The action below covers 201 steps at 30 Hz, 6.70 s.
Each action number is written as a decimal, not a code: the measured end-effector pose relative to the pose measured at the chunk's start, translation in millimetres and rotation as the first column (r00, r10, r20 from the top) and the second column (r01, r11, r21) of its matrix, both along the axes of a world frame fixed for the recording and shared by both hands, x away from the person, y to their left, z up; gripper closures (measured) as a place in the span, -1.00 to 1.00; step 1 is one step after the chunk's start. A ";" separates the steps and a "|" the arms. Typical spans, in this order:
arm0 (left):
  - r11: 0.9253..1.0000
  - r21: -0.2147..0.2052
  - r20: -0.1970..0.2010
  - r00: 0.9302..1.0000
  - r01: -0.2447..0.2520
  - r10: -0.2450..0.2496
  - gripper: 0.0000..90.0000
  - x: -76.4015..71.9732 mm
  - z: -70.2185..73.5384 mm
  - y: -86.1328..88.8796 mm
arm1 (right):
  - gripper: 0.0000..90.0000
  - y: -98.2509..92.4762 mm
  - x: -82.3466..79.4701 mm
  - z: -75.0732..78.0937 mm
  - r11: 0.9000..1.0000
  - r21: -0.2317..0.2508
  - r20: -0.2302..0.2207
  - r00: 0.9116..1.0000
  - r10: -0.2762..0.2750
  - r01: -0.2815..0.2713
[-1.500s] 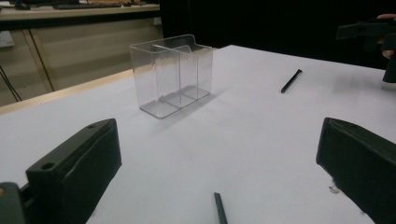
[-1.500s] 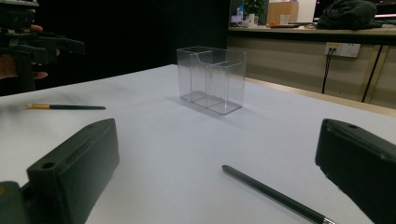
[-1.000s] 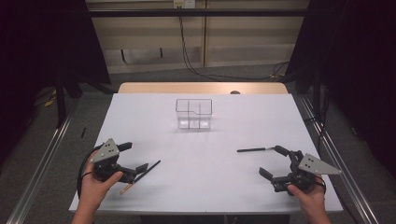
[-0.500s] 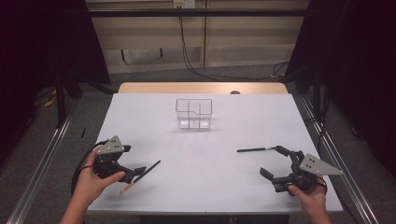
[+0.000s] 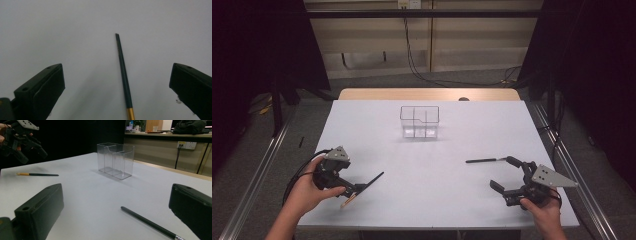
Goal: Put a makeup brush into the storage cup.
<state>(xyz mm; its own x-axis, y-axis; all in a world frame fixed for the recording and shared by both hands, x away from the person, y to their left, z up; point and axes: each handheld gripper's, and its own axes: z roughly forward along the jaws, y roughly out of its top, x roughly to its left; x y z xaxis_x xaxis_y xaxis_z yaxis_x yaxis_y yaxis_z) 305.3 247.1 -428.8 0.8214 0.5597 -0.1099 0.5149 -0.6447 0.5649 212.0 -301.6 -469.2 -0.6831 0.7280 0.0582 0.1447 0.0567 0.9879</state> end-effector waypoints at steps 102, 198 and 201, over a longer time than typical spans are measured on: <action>0.972 0.219 -0.162 0.985 0.088 -0.053 0.87 4.5 14.8 -63.6 | -1.00 -2.3 -0.4 2.3 0.999 -0.035 0.004 1.000 0.009 -0.009; 0.936 0.083 -0.153 0.932 0.342 -0.327 0.87 18.4 33.5 -182.6 | -0.99 75.0 67.3 48.5 0.882 -0.355 -0.344 0.921 0.185 -0.310; 0.930 0.089 -0.157 0.927 0.358 -0.341 0.87 19.3 34.2 -185.0 | -0.98 79.8 71.0 49.5 0.864 -0.377 -0.363 0.912 0.192 -0.333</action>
<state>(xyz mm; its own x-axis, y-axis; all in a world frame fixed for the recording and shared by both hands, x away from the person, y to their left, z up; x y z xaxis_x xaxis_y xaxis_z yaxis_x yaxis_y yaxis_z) 324.7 62.1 -394.7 0.9486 0.2552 -0.1874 0.3121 -0.8534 0.4175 283.0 -221.7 -419.7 -0.8508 0.5249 0.0230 0.3515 0.5360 0.7676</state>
